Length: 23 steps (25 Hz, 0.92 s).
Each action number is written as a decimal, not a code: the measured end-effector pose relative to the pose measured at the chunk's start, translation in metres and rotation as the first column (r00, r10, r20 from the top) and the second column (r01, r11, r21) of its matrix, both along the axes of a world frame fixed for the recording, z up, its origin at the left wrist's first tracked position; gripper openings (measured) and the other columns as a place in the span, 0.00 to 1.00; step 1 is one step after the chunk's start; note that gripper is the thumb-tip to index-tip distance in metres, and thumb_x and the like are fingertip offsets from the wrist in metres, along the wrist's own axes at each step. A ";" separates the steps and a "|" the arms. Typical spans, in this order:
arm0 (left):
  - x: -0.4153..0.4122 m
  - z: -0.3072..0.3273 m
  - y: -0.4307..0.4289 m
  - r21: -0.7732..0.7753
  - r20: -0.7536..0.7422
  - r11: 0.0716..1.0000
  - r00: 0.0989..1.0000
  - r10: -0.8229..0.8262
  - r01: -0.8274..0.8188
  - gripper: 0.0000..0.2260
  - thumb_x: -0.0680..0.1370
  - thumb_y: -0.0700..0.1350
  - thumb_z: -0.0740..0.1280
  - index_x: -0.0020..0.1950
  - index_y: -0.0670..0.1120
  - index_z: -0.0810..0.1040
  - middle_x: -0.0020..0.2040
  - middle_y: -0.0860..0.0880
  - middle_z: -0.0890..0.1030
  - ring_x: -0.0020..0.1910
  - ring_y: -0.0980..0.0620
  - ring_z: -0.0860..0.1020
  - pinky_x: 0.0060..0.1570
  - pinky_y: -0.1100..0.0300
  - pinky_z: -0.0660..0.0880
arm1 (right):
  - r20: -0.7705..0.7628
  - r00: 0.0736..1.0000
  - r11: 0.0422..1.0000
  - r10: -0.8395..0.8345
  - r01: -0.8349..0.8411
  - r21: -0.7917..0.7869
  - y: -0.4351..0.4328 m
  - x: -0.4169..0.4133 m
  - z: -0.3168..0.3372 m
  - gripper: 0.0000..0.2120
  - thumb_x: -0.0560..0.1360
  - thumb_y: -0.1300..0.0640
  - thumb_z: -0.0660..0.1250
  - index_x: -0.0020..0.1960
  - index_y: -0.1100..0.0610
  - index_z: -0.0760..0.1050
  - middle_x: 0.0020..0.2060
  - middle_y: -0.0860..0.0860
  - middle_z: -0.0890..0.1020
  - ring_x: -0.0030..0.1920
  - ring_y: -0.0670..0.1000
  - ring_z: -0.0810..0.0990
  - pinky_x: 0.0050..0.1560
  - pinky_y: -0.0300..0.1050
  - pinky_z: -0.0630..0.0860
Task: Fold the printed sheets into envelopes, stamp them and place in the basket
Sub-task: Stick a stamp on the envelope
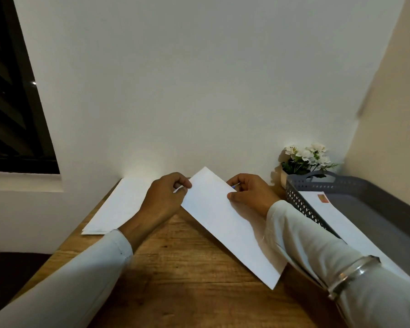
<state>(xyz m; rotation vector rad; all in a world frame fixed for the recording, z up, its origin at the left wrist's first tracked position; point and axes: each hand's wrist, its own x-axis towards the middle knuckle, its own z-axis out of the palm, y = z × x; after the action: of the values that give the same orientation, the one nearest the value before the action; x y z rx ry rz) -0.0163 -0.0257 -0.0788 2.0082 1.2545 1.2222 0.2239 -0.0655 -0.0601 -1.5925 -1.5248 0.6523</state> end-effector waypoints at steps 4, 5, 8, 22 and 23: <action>-0.003 -0.030 -0.003 0.082 -0.246 0.996 0.969 -0.011 0.032 0.05 0.79 0.43 0.69 0.51 0.53 0.81 0.51 0.58 0.78 0.50 0.58 0.76 0.46 0.71 0.69 | 0.191 0.982 0.996 0.010 0.007 -0.087 -0.001 -0.002 -0.023 0.11 0.71 0.62 0.74 0.51 0.50 0.79 0.42 0.48 0.85 0.45 0.50 0.84 0.54 0.53 0.82; -0.003 -0.035 -0.003 0.094 -0.307 0.995 0.951 -0.016 0.047 0.05 0.79 0.44 0.69 0.51 0.54 0.80 0.52 0.58 0.78 0.51 0.59 0.75 0.46 0.71 0.68 | 0.266 0.964 0.994 0.016 0.014 -0.109 -0.001 -0.004 -0.026 0.11 0.71 0.60 0.74 0.50 0.48 0.79 0.43 0.47 0.85 0.46 0.49 0.84 0.54 0.51 0.82; -0.006 -0.044 -0.003 0.120 -0.425 0.990 0.905 -0.015 0.072 0.04 0.80 0.49 0.68 0.53 0.57 0.78 0.58 0.57 0.79 0.56 0.56 0.76 0.57 0.62 0.74 | 0.526 0.849 0.987 0.054 0.033 -0.156 -0.006 -0.012 -0.027 0.13 0.73 0.54 0.74 0.57 0.45 0.77 0.52 0.44 0.83 0.51 0.46 0.81 0.55 0.43 0.80; -0.019 -0.044 -0.007 0.097 -0.534 0.992 0.845 -0.014 0.077 0.06 0.79 0.53 0.68 0.53 0.55 0.83 0.54 0.58 0.81 0.52 0.57 0.76 0.52 0.63 0.74 | 0.829 0.492 0.946 0.268 -0.299 -0.128 0.019 -0.053 -0.038 0.16 0.82 0.50 0.59 0.68 0.49 0.75 0.64 0.47 0.79 0.63 0.53 0.76 0.62 0.53 0.75; -0.021 -0.043 -0.007 0.091 -0.532 0.992 0.847 -0.023 0.085 0.06 0.79 0.53 0.68 0.53 0.55 0.83 0.53 0.58 0.81 0.51 0.57 0.76 0.51 0.64 0.74 | 0.835 0.497 0.956 0.234 -0.276 -0.104 0.021 -0.050 -0.039 0.16 0.82 0.50 0.58 0.68 0.49 0.75 0.65 0.47 0.78 0.64 0.53 0.75 0.63 0.54 0.75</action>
<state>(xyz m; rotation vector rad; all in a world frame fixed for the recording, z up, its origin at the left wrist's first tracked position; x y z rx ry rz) -0.0373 -0.0326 -0.1219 2.5578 1.3777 0.7348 0.1737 -0.0441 -0.0993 -1.7559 -2.5081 -0.0976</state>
